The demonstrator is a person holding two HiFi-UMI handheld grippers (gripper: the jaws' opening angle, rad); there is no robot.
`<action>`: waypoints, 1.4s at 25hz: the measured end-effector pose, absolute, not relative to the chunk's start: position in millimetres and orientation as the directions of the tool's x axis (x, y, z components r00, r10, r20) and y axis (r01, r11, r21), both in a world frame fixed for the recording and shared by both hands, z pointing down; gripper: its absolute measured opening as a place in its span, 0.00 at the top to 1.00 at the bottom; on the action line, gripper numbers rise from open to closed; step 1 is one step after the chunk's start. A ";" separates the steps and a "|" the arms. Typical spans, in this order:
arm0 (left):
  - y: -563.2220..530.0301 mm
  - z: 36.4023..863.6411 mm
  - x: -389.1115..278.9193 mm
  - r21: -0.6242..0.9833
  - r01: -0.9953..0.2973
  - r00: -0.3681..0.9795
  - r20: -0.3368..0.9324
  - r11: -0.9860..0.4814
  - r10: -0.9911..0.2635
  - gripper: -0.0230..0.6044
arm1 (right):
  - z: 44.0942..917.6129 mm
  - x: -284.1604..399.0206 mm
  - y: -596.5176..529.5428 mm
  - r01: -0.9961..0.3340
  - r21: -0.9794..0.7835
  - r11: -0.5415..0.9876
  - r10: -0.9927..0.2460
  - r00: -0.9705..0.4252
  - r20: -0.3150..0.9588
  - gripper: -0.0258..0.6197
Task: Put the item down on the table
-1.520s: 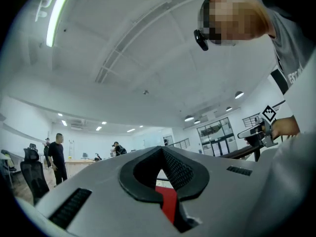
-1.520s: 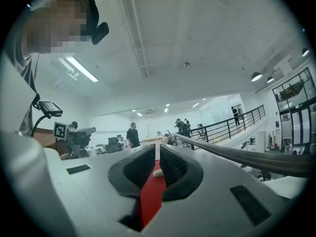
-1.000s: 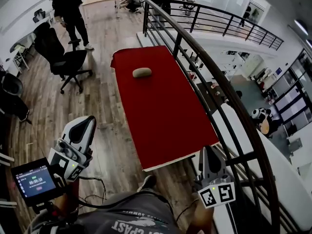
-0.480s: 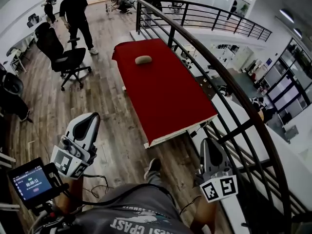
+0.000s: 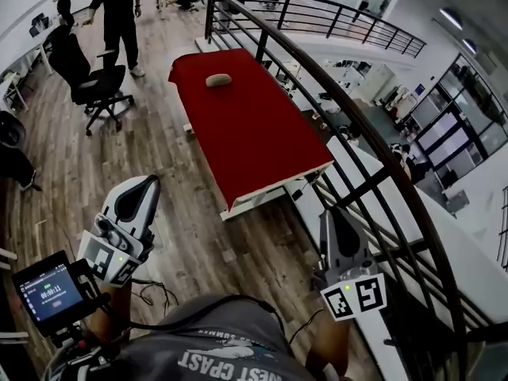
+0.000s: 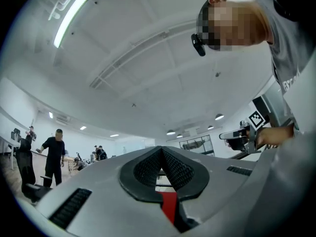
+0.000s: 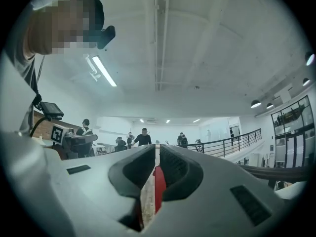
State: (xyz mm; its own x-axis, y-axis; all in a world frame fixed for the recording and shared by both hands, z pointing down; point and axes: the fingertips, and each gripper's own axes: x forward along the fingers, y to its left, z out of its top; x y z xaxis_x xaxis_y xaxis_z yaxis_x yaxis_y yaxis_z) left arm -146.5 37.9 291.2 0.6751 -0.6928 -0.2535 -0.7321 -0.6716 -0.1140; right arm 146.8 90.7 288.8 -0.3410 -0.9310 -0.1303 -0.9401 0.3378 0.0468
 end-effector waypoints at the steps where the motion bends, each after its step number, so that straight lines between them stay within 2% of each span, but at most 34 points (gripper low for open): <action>1: 50.5 287.1 -137.5 -0.119 -0.732 0.676 -0.260 -0.671 -0.690 0.96 | 285.6 155.6 103.6 -0.941 0.046 0.335 -0.931 -0.338 -0.138 0.94; 8: 115.9 281.8 -92.0 -0.146 -0.727 0.682 -0.268 -0.671 -0.680 0.96 | 286.6 191.3 172.5 -0.938 0.023 0.347 -0.925 -0.346 -0.154 0.94; 20: 115.0 291.4 -88.0 -0.119 -0.716 0.691 -0.260 -0.687 -0.675 0.96 | 294.9 187.9 173.8 -0.950 0.098 0.297 -0.947 -0.306 -0.093 0.96; 26: 123.0 290.4 -85.4 -0.120 -0.717 0.690 -0.265 -0.687 -0.674 0.96 | 293.5 190.9 178.7 -0.950 0.100 0.297 -0.946 -0.307 -0.102 0.96; 32: 195.0 271.7 -62.3 -0.150 -0.718 0.691 -0.270 -0.680 -0.670 0.96 | 279.0 215.6 247.9 -0.951 0.093 0.296 -0.944 -0.306 -0.121 0.96; 35: 173.6 277.3 -70.6 -0.149 -0.725 0.684 -0.279 -0.673 -0.675 0.96 | 284.4 210.1 227.9 -0.952 0.091 0.294 -0.945 -0.303 -0.122 0.96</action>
State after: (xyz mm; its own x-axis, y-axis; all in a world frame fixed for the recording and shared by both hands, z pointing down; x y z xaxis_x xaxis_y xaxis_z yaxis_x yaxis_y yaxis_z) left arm -70.6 173.6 277.3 0.6836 -0.6746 -0.2786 -0.7246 -0.6729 -0.1487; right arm 210.1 227.9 284.4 -0.3032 -0.9451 -0.1217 -0.9516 0.2935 0.0911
